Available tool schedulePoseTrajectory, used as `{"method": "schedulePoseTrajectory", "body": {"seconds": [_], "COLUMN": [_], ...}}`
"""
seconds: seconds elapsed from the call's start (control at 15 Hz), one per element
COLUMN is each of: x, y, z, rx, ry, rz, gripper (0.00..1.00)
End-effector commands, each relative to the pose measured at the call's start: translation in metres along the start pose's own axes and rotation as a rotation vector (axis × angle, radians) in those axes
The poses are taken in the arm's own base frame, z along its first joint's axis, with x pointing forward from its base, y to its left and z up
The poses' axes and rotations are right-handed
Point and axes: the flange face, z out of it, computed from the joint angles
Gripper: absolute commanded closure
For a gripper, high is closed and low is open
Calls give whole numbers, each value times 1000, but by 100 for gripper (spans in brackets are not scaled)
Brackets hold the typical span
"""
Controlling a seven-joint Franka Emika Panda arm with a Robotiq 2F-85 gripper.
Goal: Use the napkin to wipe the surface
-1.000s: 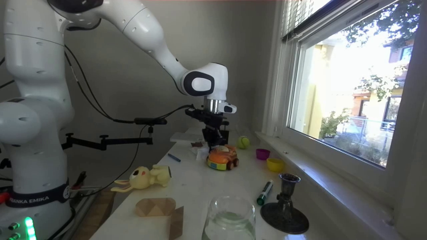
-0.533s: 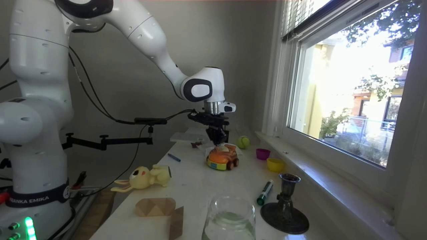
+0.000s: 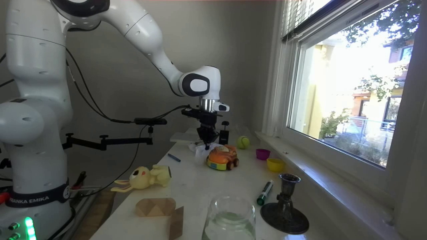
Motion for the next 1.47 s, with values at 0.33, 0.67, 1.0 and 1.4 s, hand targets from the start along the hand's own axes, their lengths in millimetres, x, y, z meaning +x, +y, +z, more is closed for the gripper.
{"method": "schedulePoseTrajectory", "body": {"seconds": [0.33, 0.67, 1.0, 1.4], "x": [21, 18, -5, 1], "y": [40, 12, 11, 60], "z": [19, 6, -6, -48], "rx": [-87, -29, 1, 27], "ry": [118, 93, -50, -21], "rz": [134, 66, 50, 171], "gripper": [100, 100, 100, 100]}}
